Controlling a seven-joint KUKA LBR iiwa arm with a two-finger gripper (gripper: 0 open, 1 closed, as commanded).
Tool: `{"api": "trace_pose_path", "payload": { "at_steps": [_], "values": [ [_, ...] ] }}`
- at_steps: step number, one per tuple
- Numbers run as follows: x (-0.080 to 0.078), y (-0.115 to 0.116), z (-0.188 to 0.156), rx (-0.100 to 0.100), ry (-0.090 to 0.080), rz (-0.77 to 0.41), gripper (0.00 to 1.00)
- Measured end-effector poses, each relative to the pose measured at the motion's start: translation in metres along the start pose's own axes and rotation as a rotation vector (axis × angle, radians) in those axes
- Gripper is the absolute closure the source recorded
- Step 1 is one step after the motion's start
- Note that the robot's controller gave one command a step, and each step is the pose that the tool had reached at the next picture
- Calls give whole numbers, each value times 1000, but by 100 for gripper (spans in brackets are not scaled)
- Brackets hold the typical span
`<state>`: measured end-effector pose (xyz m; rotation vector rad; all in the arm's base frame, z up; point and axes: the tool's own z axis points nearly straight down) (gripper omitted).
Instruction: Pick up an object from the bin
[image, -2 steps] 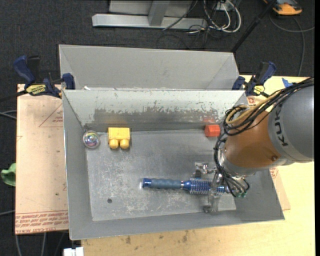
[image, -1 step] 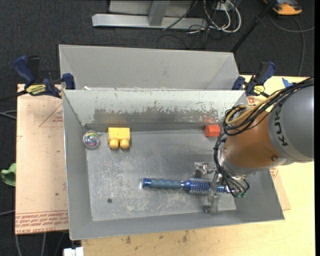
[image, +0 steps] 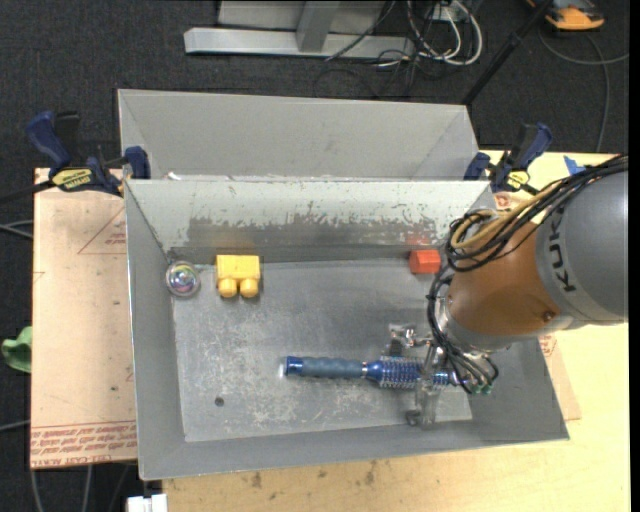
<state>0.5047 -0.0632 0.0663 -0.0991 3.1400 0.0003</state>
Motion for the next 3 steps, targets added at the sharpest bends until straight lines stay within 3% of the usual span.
{"api": "trace_pose_path", "payload": {
  "at_steps": [1, 2, 3],
  "values": [
    [0, 0, 0, 0, 0, -1, 0],
    [-1, 0, 0, 0, -3, -1, 100],
    [-3, 1, -117, 2, -8, -2, 100]
  ]
}}
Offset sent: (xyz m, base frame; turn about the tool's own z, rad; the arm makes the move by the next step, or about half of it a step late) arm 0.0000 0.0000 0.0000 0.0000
